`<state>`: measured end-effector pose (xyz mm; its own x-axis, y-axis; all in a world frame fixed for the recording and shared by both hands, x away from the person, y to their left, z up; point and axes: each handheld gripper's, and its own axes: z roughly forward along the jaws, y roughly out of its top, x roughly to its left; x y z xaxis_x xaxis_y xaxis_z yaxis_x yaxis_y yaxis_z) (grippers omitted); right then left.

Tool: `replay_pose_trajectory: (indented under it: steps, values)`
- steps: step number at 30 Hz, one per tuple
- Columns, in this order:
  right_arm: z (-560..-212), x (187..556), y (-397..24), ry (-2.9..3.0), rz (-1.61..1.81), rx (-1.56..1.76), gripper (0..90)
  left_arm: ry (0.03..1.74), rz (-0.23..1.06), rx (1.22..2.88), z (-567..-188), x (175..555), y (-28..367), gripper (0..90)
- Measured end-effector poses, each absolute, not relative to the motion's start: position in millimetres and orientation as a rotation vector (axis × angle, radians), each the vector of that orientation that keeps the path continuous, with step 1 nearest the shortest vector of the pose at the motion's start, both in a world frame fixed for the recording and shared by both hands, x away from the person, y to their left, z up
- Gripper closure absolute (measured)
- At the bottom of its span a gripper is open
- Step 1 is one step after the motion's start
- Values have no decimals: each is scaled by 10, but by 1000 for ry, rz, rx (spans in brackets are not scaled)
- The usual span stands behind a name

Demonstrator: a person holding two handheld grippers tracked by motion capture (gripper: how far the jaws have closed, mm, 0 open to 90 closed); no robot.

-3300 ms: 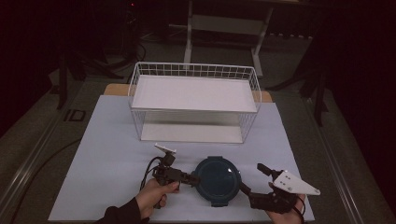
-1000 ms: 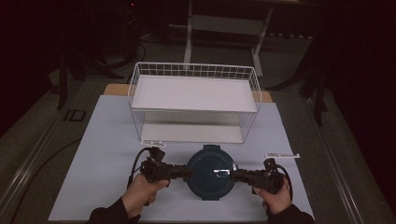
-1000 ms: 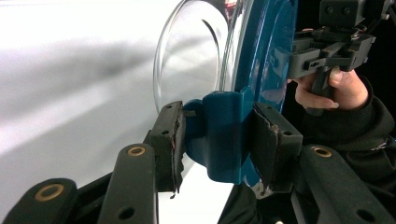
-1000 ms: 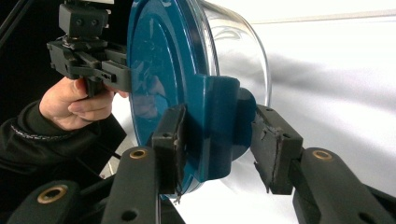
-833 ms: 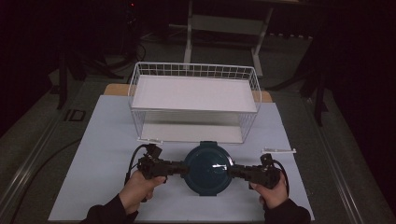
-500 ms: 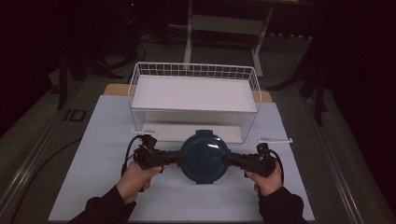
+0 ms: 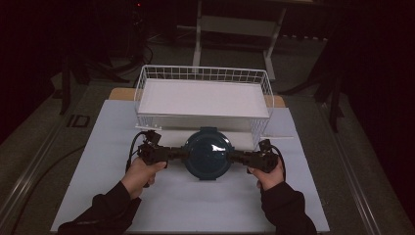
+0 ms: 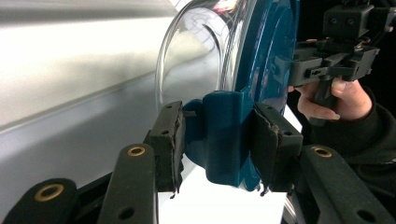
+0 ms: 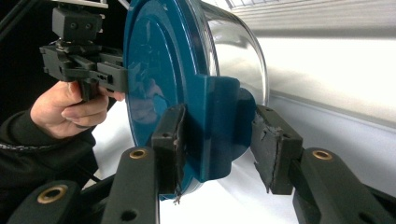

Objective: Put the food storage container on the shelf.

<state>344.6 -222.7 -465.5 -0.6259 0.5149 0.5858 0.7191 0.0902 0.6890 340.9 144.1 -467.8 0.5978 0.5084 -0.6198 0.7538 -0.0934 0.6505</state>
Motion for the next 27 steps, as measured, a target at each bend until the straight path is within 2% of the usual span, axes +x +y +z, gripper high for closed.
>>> replay_pose_trajectory:
  steps: [14,27]
  values:
    - [-4858,3800,-2135,-2178,-1601,-1254,564,1045,-206,1742,-4851,3746,1503,563]
    - [-5008,3973,-2088,-2185,-1560,-1302,561,1108,-211,1717,-5036,3875,1502,558]
